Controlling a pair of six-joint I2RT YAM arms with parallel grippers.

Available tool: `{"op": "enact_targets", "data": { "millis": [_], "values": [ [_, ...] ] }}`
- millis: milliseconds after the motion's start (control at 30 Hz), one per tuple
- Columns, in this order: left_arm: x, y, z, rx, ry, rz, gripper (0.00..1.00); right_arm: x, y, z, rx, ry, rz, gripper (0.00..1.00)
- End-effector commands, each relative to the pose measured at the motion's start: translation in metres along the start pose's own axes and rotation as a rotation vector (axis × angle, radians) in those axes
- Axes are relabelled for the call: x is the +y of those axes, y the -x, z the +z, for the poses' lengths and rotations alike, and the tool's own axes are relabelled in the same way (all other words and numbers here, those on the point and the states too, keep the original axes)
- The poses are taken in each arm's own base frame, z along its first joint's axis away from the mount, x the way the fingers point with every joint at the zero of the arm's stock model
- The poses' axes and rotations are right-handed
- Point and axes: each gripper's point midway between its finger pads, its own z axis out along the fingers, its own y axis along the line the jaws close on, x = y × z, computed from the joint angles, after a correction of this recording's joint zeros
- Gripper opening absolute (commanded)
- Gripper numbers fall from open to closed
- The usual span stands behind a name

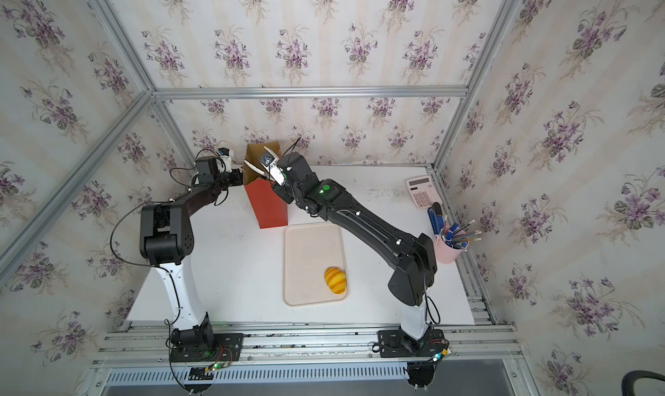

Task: Pack bread into a paper bag
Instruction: Place the fake bread in the paper bag, then pick up the fake bread from the plate.

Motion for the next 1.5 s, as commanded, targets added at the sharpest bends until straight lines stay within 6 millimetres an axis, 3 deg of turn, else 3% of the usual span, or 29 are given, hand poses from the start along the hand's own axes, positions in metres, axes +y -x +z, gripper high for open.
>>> {"op": "enact_targets", "data": {
  "millis": [0,100,233,333,433,633,800,1200,1467],
  "values": [
    [-0.002,0.006,0.0,-0.017,-0.01,0.013,0.89,-0.011,0.031,-0.031,-0.08,-0.059,-0.01,0.53],
    [-0.002,0.006,0.0,-0.016,-0.009,0.014,0.89,-0.014,0.042,-0.068,-0.1,-0.107,-0.018,0.52],
    [-0.001,0.005,0.0,-0.014,-0.007,0.012,0.89,-0.011,0.049,-0.132,-0.136,-0.19,0.004,0.52],
    [-0.003,0.007,-0.001,-0.019,-0.01,0.012,0.89,-0.013,0.022,-0.167,-0.064,-0.262,0.049,0.52],
    [-0.002,0.008,-0.001,-0.023,-0.007,0.013,0.89,-0.01,-0.027,-0.175,0.035,-0.259,0.145,0.52],
    [-0.008,0.01,0.0,-0.034,-0.028,0.004,0.89,0.015,-0.126,-0.177,0.187,-0.226,0.355,0.5],
    [-0.014,0.01,0.001,-0.028,-0.04,0.011,0.89,0.039,-0.189,-0.181,0.316,-0.21,0.455,0.52],
    [-0.02,0.011,-0.001,-0.022,-0.04,0.03,0.89,0.116,-0.261,-0.204,0.536,-0.099,0.567,0.52],
    [-0.02,0.009,0.001,-0.019,-0.044,0.026,0.89,0.142,-0.294,-0.23,0.643,-0.094,0.579,0.53]
  ]
}}
